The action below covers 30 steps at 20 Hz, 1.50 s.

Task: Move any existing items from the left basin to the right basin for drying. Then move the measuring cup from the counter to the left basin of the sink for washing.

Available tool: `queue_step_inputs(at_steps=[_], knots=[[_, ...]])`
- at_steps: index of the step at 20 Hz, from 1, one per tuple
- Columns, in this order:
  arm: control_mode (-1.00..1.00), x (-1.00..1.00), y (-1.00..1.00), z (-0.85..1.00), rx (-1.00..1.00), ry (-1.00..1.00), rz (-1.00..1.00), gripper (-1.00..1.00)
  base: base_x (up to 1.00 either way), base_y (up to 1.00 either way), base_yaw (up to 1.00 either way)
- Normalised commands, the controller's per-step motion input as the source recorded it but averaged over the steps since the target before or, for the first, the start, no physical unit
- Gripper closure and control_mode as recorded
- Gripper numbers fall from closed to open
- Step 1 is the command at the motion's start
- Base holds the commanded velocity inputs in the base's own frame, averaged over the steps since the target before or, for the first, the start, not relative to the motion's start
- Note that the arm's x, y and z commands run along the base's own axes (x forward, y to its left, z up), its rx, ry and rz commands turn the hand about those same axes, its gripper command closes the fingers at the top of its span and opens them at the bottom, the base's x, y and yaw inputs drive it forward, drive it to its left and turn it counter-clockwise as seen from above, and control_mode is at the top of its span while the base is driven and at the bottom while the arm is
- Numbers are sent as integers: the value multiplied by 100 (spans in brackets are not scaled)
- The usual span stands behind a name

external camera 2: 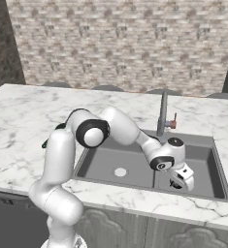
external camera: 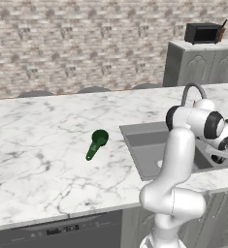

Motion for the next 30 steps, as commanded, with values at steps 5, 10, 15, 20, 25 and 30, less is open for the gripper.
queue_step_inputs(at_steps=[5, 10, 15, 20, 25, 30], knots=[[-100, 13, 0, -20, 0, 0, -1, 100, 0, 0, 0], [-100, 17, 0, -20, 0, 0, 0, 100, 0, 0, 0], [-100, 24, 0, -26, 0, 5, 0, 100, 0, 0, 0], [-100, 25, 0, -27, 0, 7, 0, 100, 0, 0, 0], [-100, 21, 0, -26, 0, 1, 0, 100, 0, 0, 0], [-100, 5, 0, -32, 0, 0, 0, 100, 0, 0, 0]])
